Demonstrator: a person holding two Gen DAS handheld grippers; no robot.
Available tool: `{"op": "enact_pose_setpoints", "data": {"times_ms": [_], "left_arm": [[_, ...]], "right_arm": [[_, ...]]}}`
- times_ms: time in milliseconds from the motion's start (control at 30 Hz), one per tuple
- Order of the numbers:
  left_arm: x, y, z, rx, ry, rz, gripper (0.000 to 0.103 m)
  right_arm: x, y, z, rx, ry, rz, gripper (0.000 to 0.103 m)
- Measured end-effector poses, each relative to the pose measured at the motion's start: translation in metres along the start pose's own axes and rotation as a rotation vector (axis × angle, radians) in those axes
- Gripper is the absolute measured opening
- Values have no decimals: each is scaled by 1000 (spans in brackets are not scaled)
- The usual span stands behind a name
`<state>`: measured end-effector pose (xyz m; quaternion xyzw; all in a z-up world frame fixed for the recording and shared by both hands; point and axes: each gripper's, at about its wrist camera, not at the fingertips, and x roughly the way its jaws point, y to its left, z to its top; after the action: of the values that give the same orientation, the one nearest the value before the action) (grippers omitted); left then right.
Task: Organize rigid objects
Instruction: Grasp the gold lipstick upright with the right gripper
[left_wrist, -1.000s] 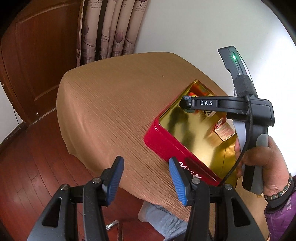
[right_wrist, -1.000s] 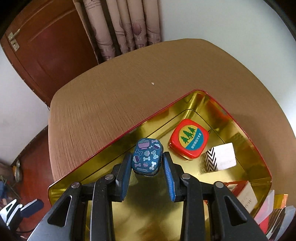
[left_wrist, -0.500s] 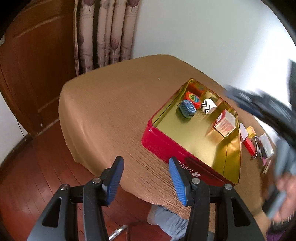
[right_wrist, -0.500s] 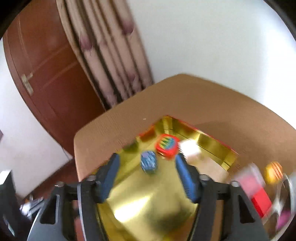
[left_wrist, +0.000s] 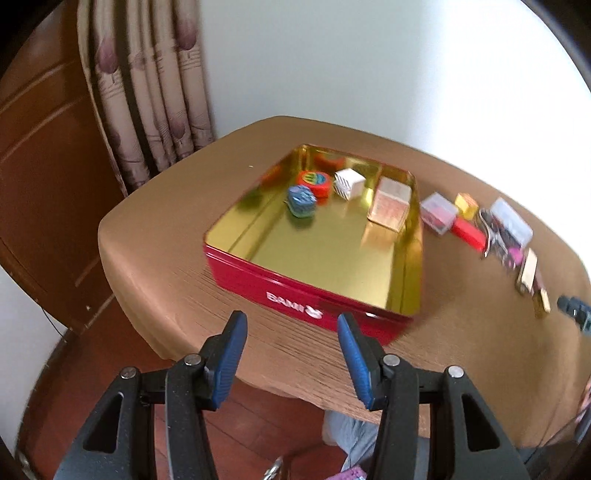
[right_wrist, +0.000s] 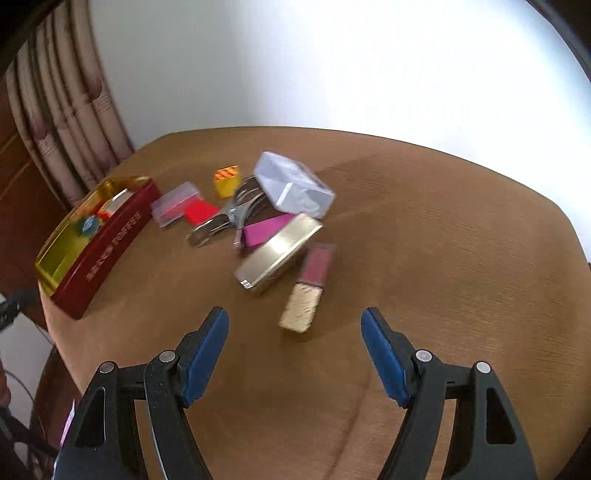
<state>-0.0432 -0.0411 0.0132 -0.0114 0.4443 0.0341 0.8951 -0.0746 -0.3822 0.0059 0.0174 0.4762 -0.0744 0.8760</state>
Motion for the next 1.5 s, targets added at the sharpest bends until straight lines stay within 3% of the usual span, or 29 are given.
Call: {"op": "enact_pose_setpoints", "data": {"times_ms": [133, 200, 400, 433, 500, 600, 700, 800, 1033, 1100, 1200, 1367, 1500], "left_arm": [[-2, -13, -8, -7, 18, -18, 52], [-2, -20, -10, 3, 28, -26, 52], [0, -40, -13, 67, 42, -27, 52], [1, -43, -13, 75, 48, -36, 52], [3, -50, -13, 95, 58, -47, 52], [4, -61, -11, 126, 56, -51, 52], [2, -73, -6, 147, 58, -80, 52], [1, -91, 5, 166, 74, -168, 52], [7, -159, 37, 245, 166, -485, 52], [7, -185, 41, 287, 164, -544, 52], [6, -233, 45, 416, 124, -591, 52], [18, -298, 46, 656, 61, -565, 52], [41, -322, 46, 761, 120, -583, 52]], "right_arm": [[23, 2, 2, -26, 39, -46, 71], [35, 1, 6, -21, 55, -51, 59], [43, -9, 16, -16, 93, -48, 54], [45, -9, 16, -14, 103, -41, 50], [53, -9, 18, -17, 129, -38, 29], [63, -8, 17, -31, 162, -63, 19], [56, -10, 12, -48, 157, -64, 18], [47, -23, 4, -41, 147, -76, 18], [10, -93, -32, 64, 120, -151, 18], [2, -105, -39, 79, 109, -169, 18], [-7, -122, -50, 115, 86, -155, 18], [-11, -132, -56, 154, 45, -107, 18], [-12, -139, -59, 192, 22, -57, 19]]}}
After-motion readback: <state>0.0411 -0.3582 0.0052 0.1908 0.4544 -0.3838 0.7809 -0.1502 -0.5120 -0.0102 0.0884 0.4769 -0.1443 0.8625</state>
